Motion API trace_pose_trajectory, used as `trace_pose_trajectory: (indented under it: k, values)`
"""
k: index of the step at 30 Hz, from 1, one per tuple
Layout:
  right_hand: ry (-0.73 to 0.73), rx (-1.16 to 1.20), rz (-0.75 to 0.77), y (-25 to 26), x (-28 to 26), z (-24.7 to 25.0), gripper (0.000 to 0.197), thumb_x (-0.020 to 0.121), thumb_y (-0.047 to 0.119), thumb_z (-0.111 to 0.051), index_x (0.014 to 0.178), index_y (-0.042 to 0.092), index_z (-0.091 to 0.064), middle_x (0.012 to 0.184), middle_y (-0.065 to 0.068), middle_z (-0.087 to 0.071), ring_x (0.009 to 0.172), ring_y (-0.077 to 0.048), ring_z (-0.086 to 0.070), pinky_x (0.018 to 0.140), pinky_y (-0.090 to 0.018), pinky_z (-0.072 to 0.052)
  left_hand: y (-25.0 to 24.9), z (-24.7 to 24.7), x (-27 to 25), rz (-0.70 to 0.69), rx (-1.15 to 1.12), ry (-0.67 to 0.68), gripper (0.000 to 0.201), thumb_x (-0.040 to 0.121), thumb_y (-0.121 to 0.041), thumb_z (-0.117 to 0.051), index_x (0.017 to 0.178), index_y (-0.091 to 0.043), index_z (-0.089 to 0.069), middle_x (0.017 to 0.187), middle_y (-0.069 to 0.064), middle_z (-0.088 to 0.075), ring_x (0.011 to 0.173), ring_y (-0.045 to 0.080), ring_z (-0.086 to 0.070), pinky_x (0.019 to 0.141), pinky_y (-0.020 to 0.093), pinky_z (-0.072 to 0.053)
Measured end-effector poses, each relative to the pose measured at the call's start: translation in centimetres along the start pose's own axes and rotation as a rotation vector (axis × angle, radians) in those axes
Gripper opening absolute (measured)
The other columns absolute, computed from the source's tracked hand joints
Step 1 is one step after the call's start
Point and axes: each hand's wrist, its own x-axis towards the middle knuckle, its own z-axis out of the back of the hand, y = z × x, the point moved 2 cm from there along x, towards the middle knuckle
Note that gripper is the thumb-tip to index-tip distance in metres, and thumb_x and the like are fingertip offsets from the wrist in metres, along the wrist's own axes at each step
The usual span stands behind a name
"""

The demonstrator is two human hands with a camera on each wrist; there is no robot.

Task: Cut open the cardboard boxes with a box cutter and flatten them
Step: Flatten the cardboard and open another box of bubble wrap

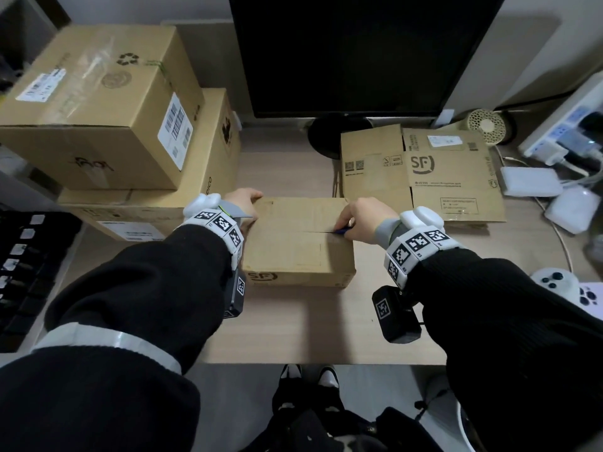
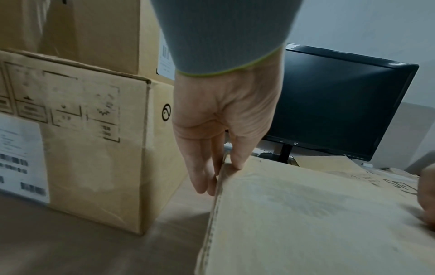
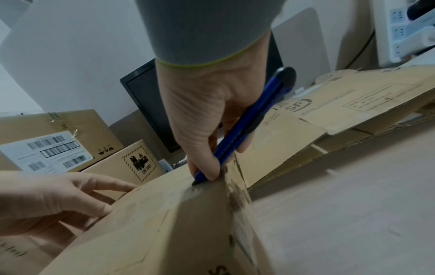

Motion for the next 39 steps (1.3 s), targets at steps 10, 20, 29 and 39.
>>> trace_pose_trajectory:
  k: [10, 20, 29, 39]
  values:
    - [-0.007, -0.023, -0.081, -1.8, -1.1, 0.9, 0.027, 0.084, 0.008, -0.061, 0.098, 0.026, -0.076, 0.101, 0.005, -0.071, 0.091, -0.017, -0.064, 0.073, -0.021, -0.049, -0.8, -0.1, 0.1, -0.020, 0.010, 0.010, 0.060, 0.089, 0.009, -0.048, 0.145, -0.010, -0.037, 0.147, 0.007, -0.043, 0.122, 0.029, -0.053, 0.097, 0.032, -0.043]
    - [0.051, 0.196, -0.257, -4.2, -2.1, 1.8, 0.019, 0.081, 0.002, -0.065, 0.083, 0.021, -0.070, 0.077, 0.003, -0.061, 0.065, -0.014, -0.051, 0.050, -0.018, -0.038, 0.1, -0.7, 1.3, -0.055, 0.035, -0.074, 0.064, 0.082, 0.010, -0.052, 0.142, -0.010, -0.044, 0.147, 0.011, -0.042, 0.131, 0.028, -0.045, 0.109, 0.031, -0.035]
    - [-0.107, 0.411, -0.328, -0.5, -0.9, -0.8, 0.024, 0.089, 0.028, -0.058, 0.107, 0.012, -0.052, 0.100, -0.006, -0.059, 0.079, -0.019, -0.054, 0.064, -0.027, -0.041, -3.3, -3.4, 0.4, -0.288, 0.335, 0.042, 0.090, 0.071, -0.031, -0.078, 0.148, -0.031, -0.031, 0.154, 0.004, -0.024, 0.141, 0.028, -0.020, 0.112, 0.051, -0.018]
    - [-0.163, 0.314, -0.391, 1.5, -0.7, -3.5, 0.047, 0.086, 0.019, -0.063, 0.126, 0.010, -0.040, 0.129, -0.014, -0.039, 0.111, -0.036, -0.052, 0.085, -0.034, -0.040, -2.2, -4.0, 0.9, -0.338, 0.407, -0.060, 0.086, 0.076, -0.049, -0.069, 0.148, -0.032, -0.026, 0.144, 0.004, -0.038, 0.130, 0.030, -0.035, 0.107, 0.044, -0.032]
